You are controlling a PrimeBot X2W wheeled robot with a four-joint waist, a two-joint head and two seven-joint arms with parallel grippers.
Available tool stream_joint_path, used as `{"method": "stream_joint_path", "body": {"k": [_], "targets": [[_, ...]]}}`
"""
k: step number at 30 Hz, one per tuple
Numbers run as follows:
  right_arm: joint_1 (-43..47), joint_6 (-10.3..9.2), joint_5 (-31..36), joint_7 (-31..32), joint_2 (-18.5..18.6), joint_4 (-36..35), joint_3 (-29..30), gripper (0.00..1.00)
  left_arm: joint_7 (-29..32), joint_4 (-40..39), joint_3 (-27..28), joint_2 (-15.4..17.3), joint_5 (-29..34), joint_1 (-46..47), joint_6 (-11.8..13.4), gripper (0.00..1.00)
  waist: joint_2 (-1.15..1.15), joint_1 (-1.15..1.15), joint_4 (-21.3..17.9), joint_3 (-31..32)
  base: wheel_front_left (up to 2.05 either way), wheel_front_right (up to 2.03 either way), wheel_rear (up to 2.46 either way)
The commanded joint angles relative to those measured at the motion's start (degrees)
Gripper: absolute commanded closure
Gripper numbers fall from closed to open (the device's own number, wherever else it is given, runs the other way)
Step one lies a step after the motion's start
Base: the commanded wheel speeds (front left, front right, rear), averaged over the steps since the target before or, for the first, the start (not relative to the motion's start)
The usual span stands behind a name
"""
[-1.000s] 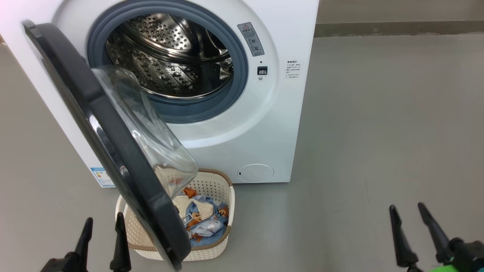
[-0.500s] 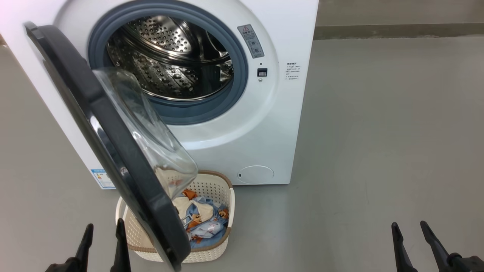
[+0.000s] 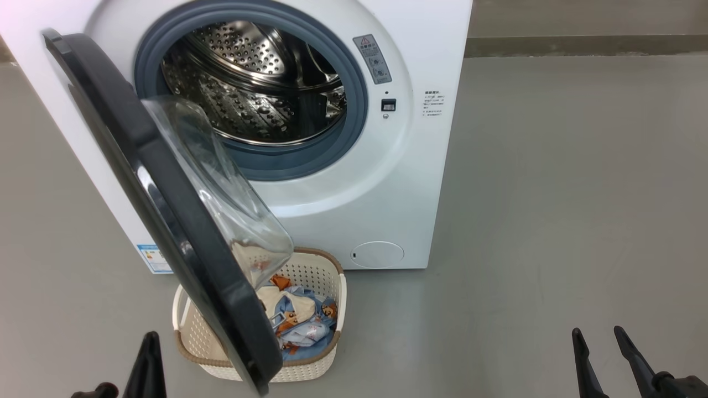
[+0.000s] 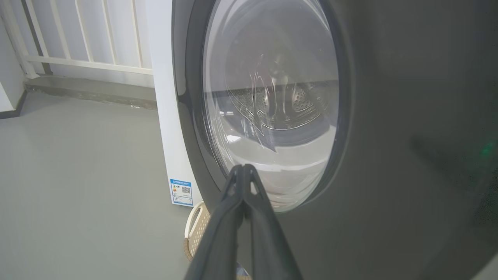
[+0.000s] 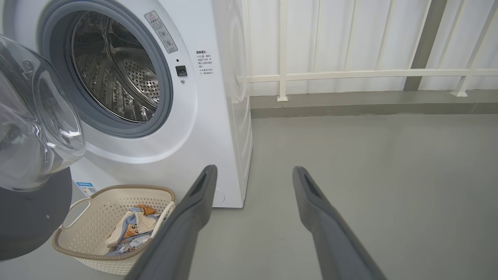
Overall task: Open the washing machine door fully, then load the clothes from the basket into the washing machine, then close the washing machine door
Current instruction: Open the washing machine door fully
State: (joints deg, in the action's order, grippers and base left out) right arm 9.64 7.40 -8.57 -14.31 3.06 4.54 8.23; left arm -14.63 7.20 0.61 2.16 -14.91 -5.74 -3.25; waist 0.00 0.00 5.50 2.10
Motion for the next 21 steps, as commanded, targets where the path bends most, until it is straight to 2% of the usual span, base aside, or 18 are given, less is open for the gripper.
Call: {"method": "stream_joint_path", "body": {"k": [1, 5, 7, 12, 16, 21], "targets": [[-1.2, 0.09, 0.4, -0.7, 0.8, -1.2, -1.1, 0.00, -0.4, -1.0, 2.2, 0.7, 0.1, 1.5, 0.6, 1.00, 0.00, 0.00, 0.0, 0.0, 0.00, 0.00, 0.00], [-1.2, 0.09, 0.3, -0.7, 0.8, -1.5, -1.1, 0.00, -0.4, -1.7, 3.2, 0.7, 0.2, 1.7, 2.9, 1.00, 0.00, 0.00, 0.0, 0.0, 0.00, 0.00, 0.00], [-1.2, 0.09, 0.2, -0.7, 0.7, -1.6, -0.9, 0.00, -0.4, -3.3, 4.0, 0.7, 0.0, 2.1, 5.1, 1.00, 0.00, 0.00, 0.0, 0.0, 0.00, 0.00, 0.00], [-0.7, 0.09, 0.1, -0.7, 0.6, -2.2, 0.3, 0.00, -0.4, -11.6, 4.9, 0.7, 0.1, 4.0, 10.0, 1.00, 0.00, 0.00, 1.0, 0.0, 0.00, 0.00, 0.00], [-0.5, 0.09, 0.2, -0.7, 0.4, -2.2, 0.6, 0.00, -0.4, -20.0, 4.2, 0.7, 3.2, 5.8, 11.8, 1.00, 0.00, 0.00, 1.7, 0.1, 0.00, 0.00, 0.00], [-0.4, 0.09, -0.1, -0.7, 0.2, -2.5, 1.4, 0.00, 0.1, -31.2, -0.2, 0.7, 5.2, 9.6, 11.5, 1.00, 0.00, 0.00, 2.6, 0.4, 0.00, 0.00, 0.00]]}}
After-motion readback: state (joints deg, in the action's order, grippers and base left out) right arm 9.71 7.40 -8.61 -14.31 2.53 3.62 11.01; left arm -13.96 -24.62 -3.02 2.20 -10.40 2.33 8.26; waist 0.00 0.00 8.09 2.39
